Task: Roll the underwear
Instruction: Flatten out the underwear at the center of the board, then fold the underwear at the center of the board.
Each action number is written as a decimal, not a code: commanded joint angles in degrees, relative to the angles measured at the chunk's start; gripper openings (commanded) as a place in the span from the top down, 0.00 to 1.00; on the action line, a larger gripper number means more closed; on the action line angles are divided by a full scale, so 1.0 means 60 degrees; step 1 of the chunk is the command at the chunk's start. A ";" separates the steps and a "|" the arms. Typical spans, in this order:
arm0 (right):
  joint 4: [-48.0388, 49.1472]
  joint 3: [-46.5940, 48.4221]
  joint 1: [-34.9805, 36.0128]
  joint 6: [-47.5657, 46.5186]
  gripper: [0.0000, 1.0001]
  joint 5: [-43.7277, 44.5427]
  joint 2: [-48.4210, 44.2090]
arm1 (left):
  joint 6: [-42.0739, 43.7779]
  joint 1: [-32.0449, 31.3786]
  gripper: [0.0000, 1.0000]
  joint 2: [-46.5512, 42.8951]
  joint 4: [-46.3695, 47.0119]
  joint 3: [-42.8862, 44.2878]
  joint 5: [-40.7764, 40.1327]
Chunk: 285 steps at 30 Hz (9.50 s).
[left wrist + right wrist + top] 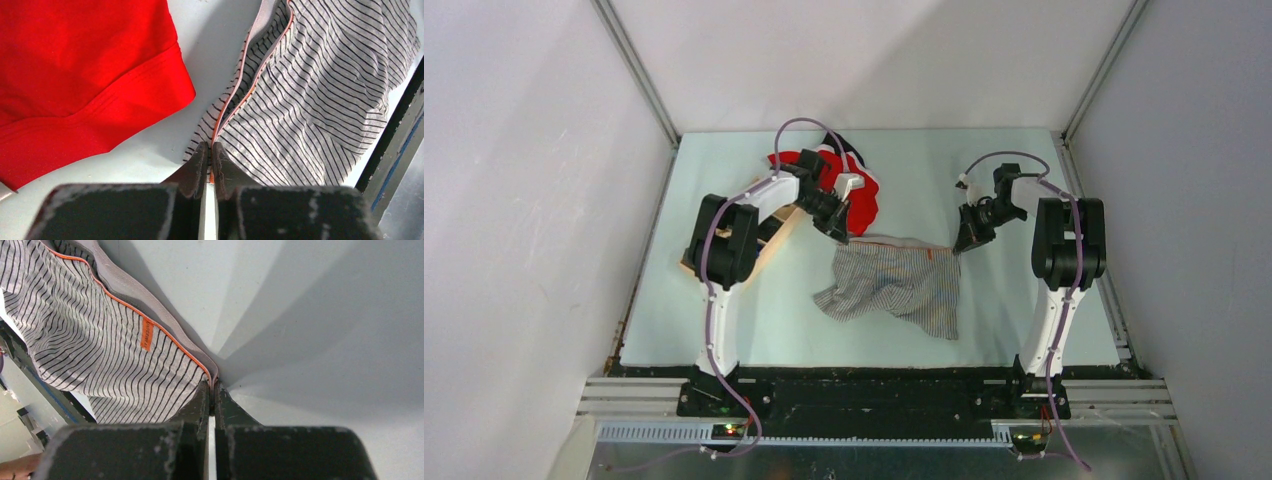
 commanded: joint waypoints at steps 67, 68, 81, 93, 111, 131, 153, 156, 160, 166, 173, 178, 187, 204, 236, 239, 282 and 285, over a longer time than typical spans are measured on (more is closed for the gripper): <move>0.0991 -0.1447 0.2266 0.0772 0.50 0.2476 -0.4224 | -0.2319 0.0377 0.33 -0.2570 -0.2107 0.0007 -0.2135; 0.0430 -0.1672 0.2439 0.0513 0.54 0.2409 -0.4458 | -0.2336 0.0381 0.35 -0.2943 -0.2084 -0.0867 -0.1644; 0.0144 -0.3708 0.2708 -0.1636 0.70 0.3212 -0.4164 | -0.3059 -0.0030 0.56 -0.3322 -0.0495 -0.4575 -0.0816; 0.1043 -0.1910 0.2321 -0.1684 0.70 0.4498 -0.1522 | -0.4559 -0.3088 0.52 -0.4272 0.0742 -0.6802 -0.2767; -0.0945 -0.0662 0.1987 -0.0980 0.55 0.2302 -0.3902 | -0.4029 -0.0829 0.19 -0.5389 -0.0358 -0.3394 -0.5384; 0.4988 -0.4256 0.3299 0.1420 0.33 0.1066 -0.6971 | -0.2983 0.0337 0.30 -0.1884 0.0213 -0.1886 -0.2920; 0.5361 -0.3612 0.5689 -0.1371 0.40 0.0305 -0.5651 | -0.2657 0.0684 0.90 -0.0913 0.0501 -0.1389 -0.1468; 0.5367 -0.3151 0.6610 -0.2000 0.43 0.0478 -0.4719 | -0.3115 0.0794 1.00 -0.0892 0.0689 -0.1473 -0.1248; 0.5398 -0.2670 0.7783 -0.3213 0.44 0.0586 -0.3740 | -0.3416 0.0859 1.00 -0.0760 0.0735 -0.1404 -0.1121; 0.6385 -0.2336 0.9279 -0.4093 0.43 0.0406 -0.2579 | -0.3793 0.0984 1.00 -0.1191 0.0953 -0.1950 -0.1084; 0.7044 -0.1533 1.0008 -0.3912 0.44 0.0121 -0.1565 | -0.3930 0.1021 1.00 -0.1525 0.1094 -0.2462 -0.1215; 0.6701 -0.0980 1.0177 -0.4000 0.48 -0.0126 -0.1030 | -0.3951 0.1111 1.00 -0.1736 0.1184 -0.2703 -0.1332; 0.4390 0.0192 1.0274 -0.4874 0.58 -0.0428 -0.0447 | -0.3954 0.1407 1.00 -0.1846 0.1128 -0.2701 -0.1348; 0.3759 0.0536 1.0283 -0.5553 0.56 -0.0347 0.0033 | -0.3894 0.1427 1.00 -0.1594 0.0915 -0.2352 -0.1248; 0.6350 0.0401 0.9163 -0.2367 1.00 -0.1523 -0.1708 | -0.3856 0.1589 1.00 -0.1527 -0.1816 0.0913 -0.0702; 0.6532 -0.0019 0.8802 -0.2298 1.00 -0.1571 -0.2133 | -0.3876 0.1368 1.00 -0.1321 -0.1822 0.1277 -0.0587; 0.4272 -0.5095 0.4794 -0.3856 1.00 -0.2069 -0.6020 | -0.7799 -0.2476 1.00 0.0794 0.0607 0.4200 -0.3446; 0.4120 -0.5090 0.4705 -0.3904 1.00 -0.2048 -0.6073 | -0.7787 -0.2655 1.00 0.0883 0.0642 0.4148 -0.3342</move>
